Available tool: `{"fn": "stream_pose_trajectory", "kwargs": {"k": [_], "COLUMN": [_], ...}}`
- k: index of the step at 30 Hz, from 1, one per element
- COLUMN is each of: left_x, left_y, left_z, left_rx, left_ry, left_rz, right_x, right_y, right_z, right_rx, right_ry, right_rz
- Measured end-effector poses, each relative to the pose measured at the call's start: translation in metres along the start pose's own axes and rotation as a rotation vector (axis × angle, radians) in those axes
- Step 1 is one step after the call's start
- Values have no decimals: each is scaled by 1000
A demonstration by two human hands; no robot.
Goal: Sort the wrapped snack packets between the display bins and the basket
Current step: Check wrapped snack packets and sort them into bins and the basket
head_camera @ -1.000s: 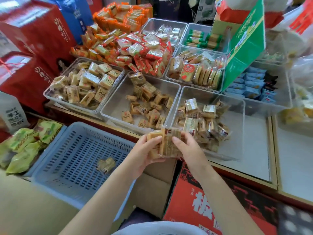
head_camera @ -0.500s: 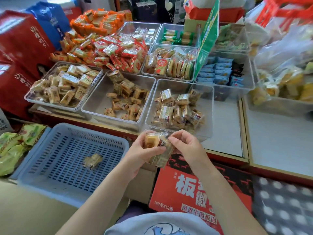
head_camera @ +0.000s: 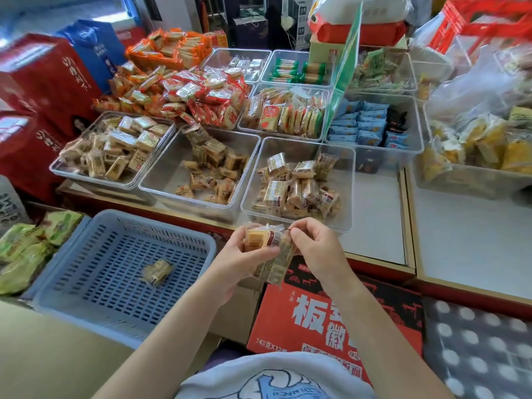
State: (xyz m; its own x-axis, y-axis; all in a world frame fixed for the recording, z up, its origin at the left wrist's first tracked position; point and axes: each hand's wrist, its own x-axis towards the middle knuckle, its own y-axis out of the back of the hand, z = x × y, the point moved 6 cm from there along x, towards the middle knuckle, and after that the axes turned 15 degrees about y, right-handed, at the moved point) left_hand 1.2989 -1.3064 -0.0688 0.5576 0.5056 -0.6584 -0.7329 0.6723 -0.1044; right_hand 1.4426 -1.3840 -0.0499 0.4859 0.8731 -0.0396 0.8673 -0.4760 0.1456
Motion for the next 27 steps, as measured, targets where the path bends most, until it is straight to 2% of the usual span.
{"fn": "stream_pose_trajectory", "kwargs": {"k": [8,12,18,27], "left_x": [-9,-9,-4,-1], "left_y": [-22,-28,-33,-33], "left_z": [22,26,27,34], "left_rx": [-1,54,-3,-64], "left_ry": [-114,-72,-42,-108], "left_rz": [-61,-81,54,150], "right_x": [1,2,-1,2], "right_y": [5,10,14,26], "right_z": [0,-10,-16,-7], "right_rx": [100,97,123,178], "right_ry": [-73,-14,54,-35], "right_rz": [96,117,175,245]}}
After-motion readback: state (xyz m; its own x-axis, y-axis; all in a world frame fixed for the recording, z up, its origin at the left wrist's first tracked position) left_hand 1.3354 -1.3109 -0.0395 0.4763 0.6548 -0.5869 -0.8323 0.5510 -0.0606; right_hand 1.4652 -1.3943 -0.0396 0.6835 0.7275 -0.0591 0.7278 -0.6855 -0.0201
